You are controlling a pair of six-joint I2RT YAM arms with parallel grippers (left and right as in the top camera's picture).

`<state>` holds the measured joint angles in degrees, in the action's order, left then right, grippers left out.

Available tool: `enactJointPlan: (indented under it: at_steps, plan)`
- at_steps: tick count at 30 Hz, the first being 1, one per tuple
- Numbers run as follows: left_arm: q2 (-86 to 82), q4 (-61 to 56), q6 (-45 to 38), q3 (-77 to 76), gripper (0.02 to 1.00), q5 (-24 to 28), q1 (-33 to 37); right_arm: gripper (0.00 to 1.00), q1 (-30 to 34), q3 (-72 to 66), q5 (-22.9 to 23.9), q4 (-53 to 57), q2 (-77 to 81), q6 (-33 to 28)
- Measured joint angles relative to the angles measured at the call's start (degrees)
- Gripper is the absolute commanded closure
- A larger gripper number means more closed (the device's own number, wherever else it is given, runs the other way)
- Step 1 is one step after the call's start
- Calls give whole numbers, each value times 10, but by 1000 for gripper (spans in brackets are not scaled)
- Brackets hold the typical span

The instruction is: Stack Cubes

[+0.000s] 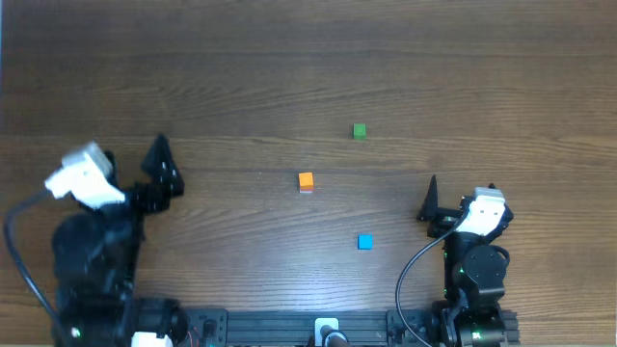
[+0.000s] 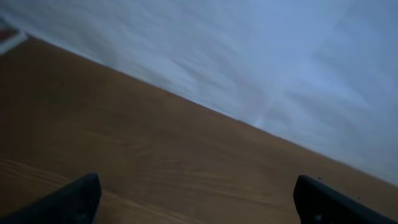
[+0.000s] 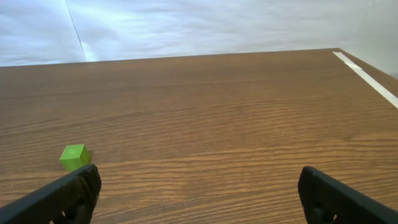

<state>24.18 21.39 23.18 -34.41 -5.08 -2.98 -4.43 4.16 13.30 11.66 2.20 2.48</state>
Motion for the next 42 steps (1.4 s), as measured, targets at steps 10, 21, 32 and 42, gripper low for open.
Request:
enactJointPlan:
  at_steps: [10,21,32,42]
  plan:
    - [-165,-95,-72,200,23,50,5,9,0,0,0,0,0,0]
    - [-208,-167,-151,293,20,92,6,7,0,0,0,0,0,0]
    - [-234,-171,-172,336,18,94,13,7,0,0,0,0,0,0]
    - [-235,-172,-174,337,20,94,23,9,0,0,0,0,0,0]
